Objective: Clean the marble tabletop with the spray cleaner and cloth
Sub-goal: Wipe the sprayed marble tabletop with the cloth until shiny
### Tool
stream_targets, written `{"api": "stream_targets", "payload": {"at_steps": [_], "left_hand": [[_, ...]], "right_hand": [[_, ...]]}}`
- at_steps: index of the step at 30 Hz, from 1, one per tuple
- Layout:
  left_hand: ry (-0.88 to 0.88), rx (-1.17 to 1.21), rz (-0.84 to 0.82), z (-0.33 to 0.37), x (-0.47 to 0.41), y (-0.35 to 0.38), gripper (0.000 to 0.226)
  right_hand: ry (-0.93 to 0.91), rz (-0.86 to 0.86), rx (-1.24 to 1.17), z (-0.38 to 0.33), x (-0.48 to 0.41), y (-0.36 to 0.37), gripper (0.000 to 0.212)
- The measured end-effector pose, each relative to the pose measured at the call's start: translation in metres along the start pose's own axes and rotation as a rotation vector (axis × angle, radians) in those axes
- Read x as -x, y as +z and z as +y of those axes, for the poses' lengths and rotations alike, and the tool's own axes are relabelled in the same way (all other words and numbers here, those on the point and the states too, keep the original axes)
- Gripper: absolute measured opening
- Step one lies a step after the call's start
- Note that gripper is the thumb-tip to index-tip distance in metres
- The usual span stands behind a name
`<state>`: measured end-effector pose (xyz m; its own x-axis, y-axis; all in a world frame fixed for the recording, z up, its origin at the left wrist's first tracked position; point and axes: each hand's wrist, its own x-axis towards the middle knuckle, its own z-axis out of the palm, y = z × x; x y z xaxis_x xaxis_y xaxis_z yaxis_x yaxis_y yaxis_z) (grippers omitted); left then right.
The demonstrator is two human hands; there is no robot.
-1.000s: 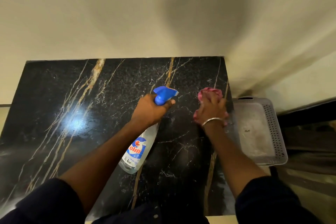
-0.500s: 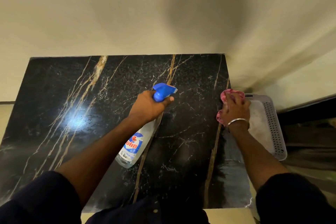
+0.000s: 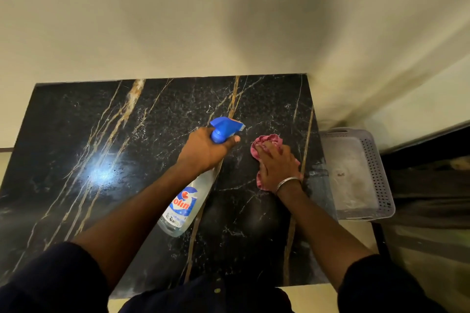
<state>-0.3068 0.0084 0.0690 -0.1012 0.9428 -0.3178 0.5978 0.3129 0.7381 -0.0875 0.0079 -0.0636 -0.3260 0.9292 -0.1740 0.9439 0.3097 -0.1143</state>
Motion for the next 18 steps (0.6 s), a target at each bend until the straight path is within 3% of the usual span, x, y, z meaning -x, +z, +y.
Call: {"api": "stream_targets", "payload": {"at_steps": [3, 8, 12, 18], "left_hand": [[0.015, -0.012, 0.0, 0.001, -0.001, -0.004, 0.035], [0.014, -0.025, -0.012, -0.001, -0.001, -0.003, 0.034], [0.006, -0.013, -0.024, -0.005, -0.001, 0.004, 0.045], [-0.013, 0.016, -0.005, -0.008, 0.009, 0.015, 0.039]], "right_hand": [[0.206, 0.1, -0.042, 0.052, 0.01, -0.003, 0.056], [0.352, 0.164, -0.046, 0.105, 0.019, -0.007, 0.052], [0.422, 0.166, -0.05, 0.075, 0.015, -0.002, 0.051], [0.192, 0.094, -0.088, -0.032, 0.016, 0.014, 0.056]]}}
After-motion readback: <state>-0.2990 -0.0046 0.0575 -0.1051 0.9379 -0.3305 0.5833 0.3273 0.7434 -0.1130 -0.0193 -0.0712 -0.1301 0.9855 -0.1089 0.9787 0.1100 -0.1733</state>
